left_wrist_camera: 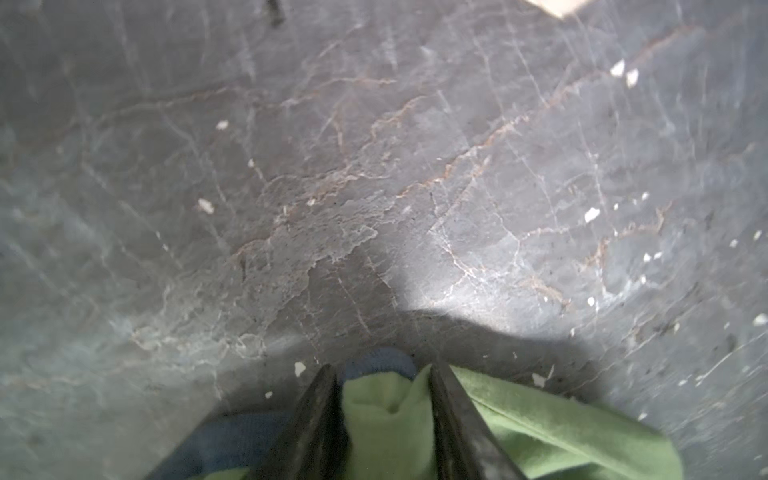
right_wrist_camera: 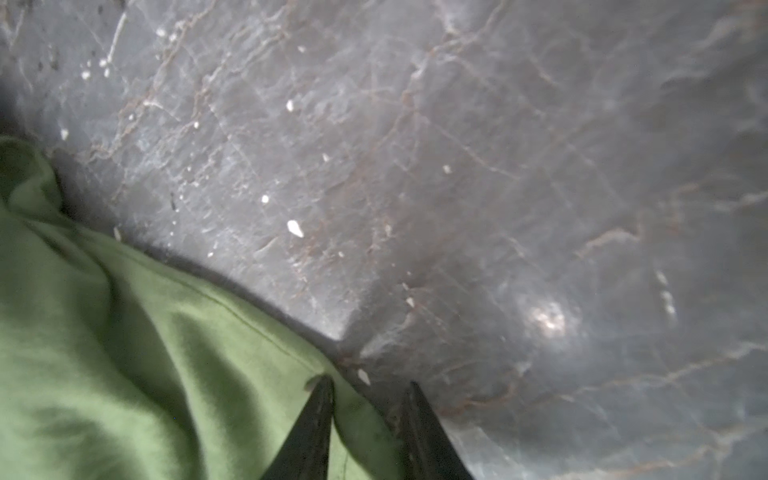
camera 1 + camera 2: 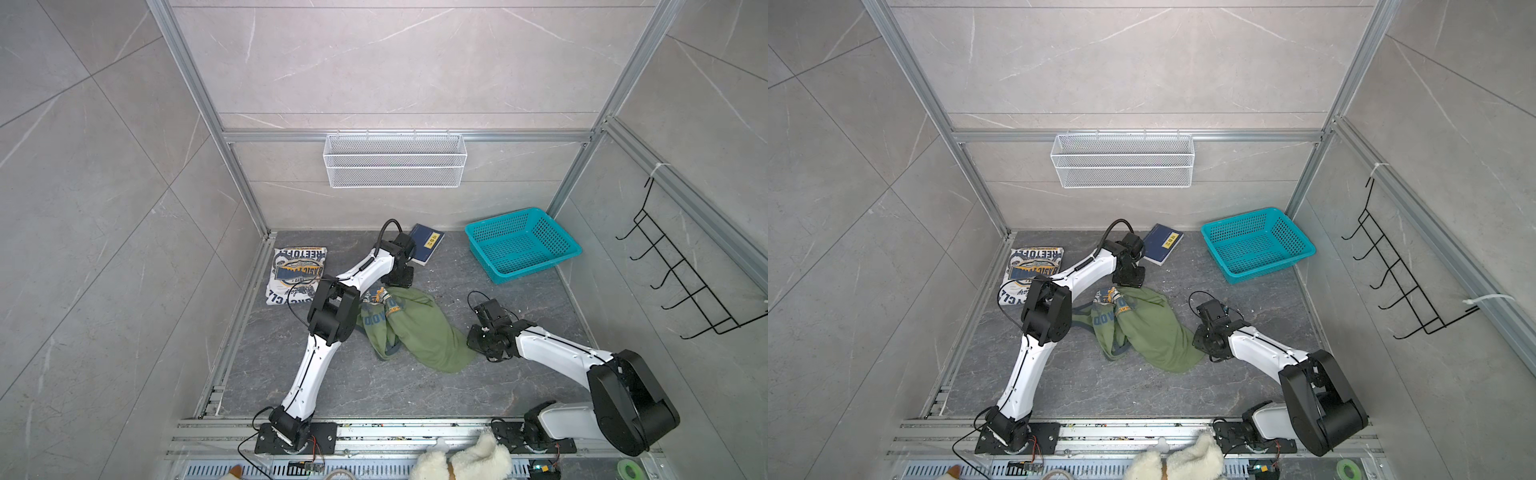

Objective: Fold and stack the tank tops
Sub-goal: 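Grasp the green tank top's edges with the left and right grippers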

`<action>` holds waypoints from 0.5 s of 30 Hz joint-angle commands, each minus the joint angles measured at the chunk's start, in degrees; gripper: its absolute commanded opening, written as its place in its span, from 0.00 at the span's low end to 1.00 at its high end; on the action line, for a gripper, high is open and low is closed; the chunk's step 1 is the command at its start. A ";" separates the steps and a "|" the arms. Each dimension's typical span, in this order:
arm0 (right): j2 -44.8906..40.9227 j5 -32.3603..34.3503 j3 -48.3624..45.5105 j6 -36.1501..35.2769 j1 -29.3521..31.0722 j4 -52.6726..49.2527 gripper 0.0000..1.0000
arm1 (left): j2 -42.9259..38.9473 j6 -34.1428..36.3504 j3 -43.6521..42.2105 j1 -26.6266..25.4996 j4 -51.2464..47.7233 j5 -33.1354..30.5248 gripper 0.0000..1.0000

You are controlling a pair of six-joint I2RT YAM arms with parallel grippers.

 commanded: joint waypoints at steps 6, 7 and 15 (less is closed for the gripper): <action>-4.44 3.08 2.52 -3.34 0.03 -6.34 0.00 | -7.29 -0.29 -4.07 0.10 1.96 0.22 0.03; -5.85 5.10 3.69 -4.11 0.03 -8.11 0.00 | -9.05 -0.29 -4.86 0.15 2.31 -0.82 0.00; -9.35 16.75 25.16 -14.04 0.05 -19.82 0.00 | -27.77 2.79 -7.41 1.59 6.53 -12.65 0.00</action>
